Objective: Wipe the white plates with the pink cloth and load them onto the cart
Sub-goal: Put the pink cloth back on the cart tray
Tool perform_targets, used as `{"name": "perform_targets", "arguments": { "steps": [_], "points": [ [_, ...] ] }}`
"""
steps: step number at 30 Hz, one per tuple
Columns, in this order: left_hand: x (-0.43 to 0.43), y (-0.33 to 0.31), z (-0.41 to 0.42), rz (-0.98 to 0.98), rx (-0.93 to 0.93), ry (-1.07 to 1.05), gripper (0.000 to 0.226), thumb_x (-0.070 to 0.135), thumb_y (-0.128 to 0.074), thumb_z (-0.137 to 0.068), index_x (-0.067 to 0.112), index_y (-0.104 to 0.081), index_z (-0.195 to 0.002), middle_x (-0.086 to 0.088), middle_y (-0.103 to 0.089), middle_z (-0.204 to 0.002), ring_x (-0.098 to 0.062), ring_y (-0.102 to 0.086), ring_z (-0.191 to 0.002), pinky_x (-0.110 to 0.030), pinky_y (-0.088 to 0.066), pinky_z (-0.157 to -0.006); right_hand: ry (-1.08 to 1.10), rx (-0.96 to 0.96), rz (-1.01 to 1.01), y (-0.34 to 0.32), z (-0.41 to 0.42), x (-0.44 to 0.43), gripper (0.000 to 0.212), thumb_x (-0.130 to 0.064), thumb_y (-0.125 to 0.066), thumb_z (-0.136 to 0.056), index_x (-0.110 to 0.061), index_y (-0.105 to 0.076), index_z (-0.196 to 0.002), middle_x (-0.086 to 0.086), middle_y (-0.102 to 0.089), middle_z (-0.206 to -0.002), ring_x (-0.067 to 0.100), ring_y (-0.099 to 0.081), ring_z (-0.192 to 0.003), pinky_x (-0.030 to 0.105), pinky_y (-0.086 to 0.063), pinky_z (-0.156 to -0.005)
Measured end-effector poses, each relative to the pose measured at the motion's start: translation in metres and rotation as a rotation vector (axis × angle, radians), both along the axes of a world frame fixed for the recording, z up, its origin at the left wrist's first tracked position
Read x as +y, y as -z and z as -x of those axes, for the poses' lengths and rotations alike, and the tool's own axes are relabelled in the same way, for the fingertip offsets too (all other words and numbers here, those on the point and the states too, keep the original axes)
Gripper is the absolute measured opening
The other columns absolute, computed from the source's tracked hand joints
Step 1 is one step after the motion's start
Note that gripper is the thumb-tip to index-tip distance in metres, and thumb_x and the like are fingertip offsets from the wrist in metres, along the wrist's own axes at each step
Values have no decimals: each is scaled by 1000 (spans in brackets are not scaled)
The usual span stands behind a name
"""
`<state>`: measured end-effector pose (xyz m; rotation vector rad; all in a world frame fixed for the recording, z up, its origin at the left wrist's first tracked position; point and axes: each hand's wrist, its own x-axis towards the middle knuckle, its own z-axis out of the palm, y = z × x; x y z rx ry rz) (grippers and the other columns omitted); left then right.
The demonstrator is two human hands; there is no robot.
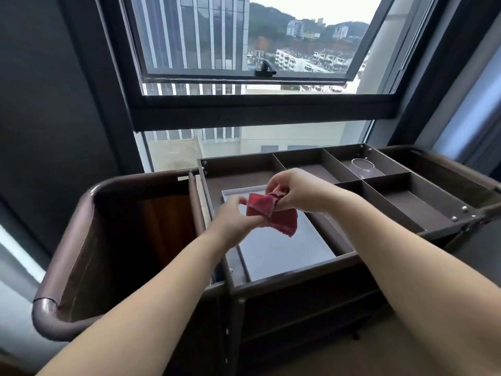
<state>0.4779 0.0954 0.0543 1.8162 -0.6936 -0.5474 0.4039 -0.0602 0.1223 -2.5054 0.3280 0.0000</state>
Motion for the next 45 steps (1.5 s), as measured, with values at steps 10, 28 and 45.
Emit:
{"name": "perform_targets", "arguments": {
  "steps": [10,28,45],
  "points": [
    [-18,13,-17,302,-113,21,21,0,-61,-90,15,-75,-96,-9,-74,-86,-21,-70,-75,-37,-59,-75,-69,43,22,-3,-15,-33,12,-19,-66,-89,-23,-77,-88,3,-74,-79,11,-67,-72,35,-57,-72],
    [-54,35,-11,-4,-494,-101,14,3,-73,-81,16,-77,-85,7,-48,-104,-3,-55,-85,-10,-40,-80,-362,181,-201,20,-94,-140,12,-12,-65,-91,-13,-75,-96,9,-74,-89,19,-70,-83,33,-60,-76],
    [-72,25,13,-229,-235,-285,16,-2,-62,-83,14,-65,-81,-3,-68,-77,-18,-68,-71,-35,-58,-74,-388,19,-59,31,-124,-125,22,0,-55,-92,-18,-68,-87,5,-65,-82,21,-68,-72,33,-60,-62]
  ]
}}
